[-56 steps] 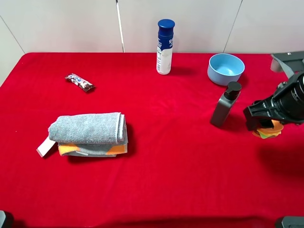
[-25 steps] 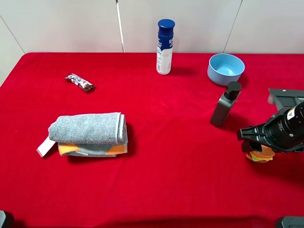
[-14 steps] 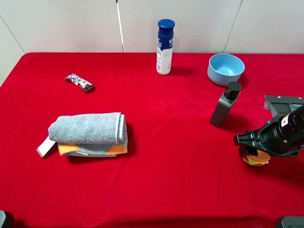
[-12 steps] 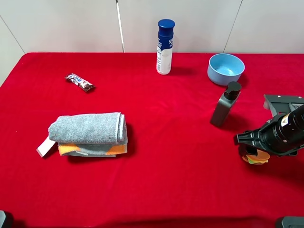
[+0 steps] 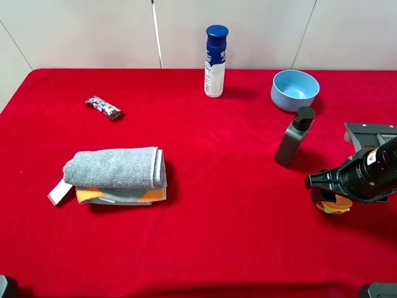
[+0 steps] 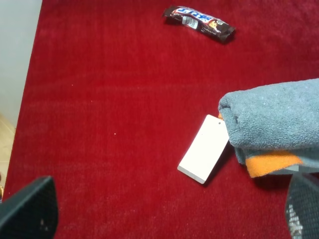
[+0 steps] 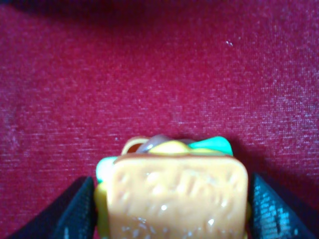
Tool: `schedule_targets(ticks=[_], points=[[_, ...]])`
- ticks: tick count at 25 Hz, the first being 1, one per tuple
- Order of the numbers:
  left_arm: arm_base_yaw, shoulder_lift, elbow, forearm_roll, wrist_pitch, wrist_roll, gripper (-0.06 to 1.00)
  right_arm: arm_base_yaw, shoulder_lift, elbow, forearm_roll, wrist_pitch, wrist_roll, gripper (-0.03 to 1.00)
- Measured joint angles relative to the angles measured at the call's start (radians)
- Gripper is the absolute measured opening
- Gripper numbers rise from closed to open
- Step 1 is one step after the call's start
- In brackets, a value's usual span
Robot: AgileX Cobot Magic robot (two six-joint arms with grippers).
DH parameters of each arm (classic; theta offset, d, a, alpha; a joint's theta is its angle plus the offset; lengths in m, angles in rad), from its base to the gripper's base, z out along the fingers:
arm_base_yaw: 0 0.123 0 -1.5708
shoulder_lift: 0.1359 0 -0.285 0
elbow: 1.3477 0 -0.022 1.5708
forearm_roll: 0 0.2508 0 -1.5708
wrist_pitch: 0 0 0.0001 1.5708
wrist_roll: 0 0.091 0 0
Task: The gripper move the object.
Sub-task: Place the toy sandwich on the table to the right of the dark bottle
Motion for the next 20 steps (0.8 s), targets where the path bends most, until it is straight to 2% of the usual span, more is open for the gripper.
schedule_targets(ticks=[20], points=[[0.000, 0.000, 0.000, 0.000, 0.000, 0.000, 0.90, 0.000, 0.000, 0.000, 0.001, 0.002, -0.039, 0.47]])
